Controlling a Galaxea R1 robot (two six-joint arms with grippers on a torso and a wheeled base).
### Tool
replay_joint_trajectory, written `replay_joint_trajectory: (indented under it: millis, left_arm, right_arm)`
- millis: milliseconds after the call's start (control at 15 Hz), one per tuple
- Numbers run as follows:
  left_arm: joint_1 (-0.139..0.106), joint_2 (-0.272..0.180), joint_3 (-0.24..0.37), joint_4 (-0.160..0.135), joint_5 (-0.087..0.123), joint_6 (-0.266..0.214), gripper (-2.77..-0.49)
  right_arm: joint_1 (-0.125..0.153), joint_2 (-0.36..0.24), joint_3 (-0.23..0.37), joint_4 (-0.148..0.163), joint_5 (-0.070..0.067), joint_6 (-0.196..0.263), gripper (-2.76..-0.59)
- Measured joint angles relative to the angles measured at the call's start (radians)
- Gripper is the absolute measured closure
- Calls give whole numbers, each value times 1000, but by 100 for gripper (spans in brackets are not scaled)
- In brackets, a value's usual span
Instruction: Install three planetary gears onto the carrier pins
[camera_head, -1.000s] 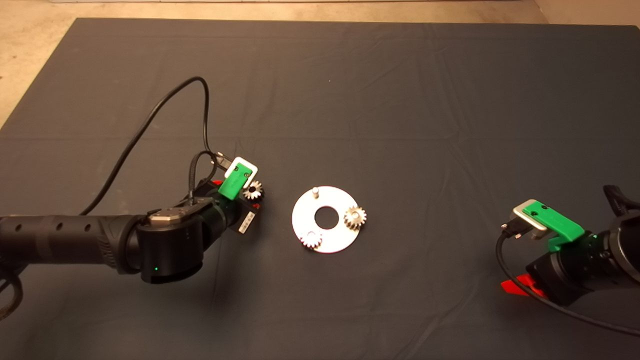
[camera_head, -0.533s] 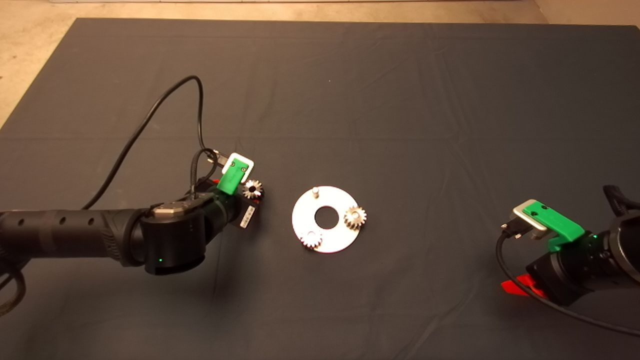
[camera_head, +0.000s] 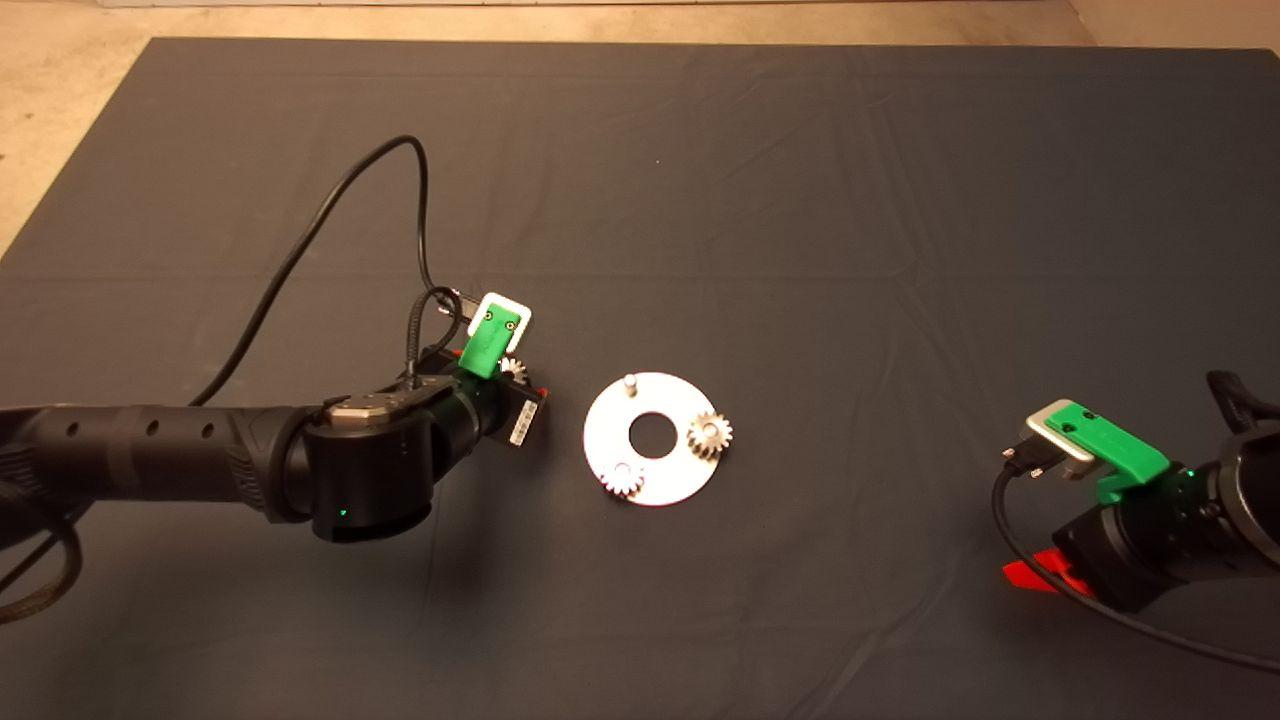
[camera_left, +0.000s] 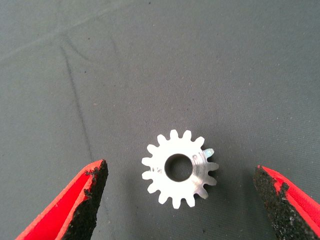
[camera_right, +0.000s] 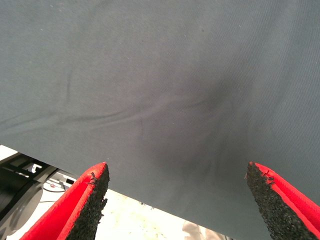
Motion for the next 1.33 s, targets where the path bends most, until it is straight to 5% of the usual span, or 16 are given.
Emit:
replay_joint_trajectory:
  millis: [267,533,1067,1333]
  left_arm:
    - [0,-7,-5,0,-17,-2,-207]
    - [0,-7,-50,0,-77,-3,-207]
    - [1,-9,-72,0,-106,-3,-206]
    - [34,-16,-72,3,-125,-6,-197]
  right_arm:
    - [0,0,0,0,-1,0,-203]
    - [0,0,0,0,0,-3,-203]
    - [0,-3,0,0,-1,-3,-203]
    - [0,-3,0,0,-1,-7,-203]
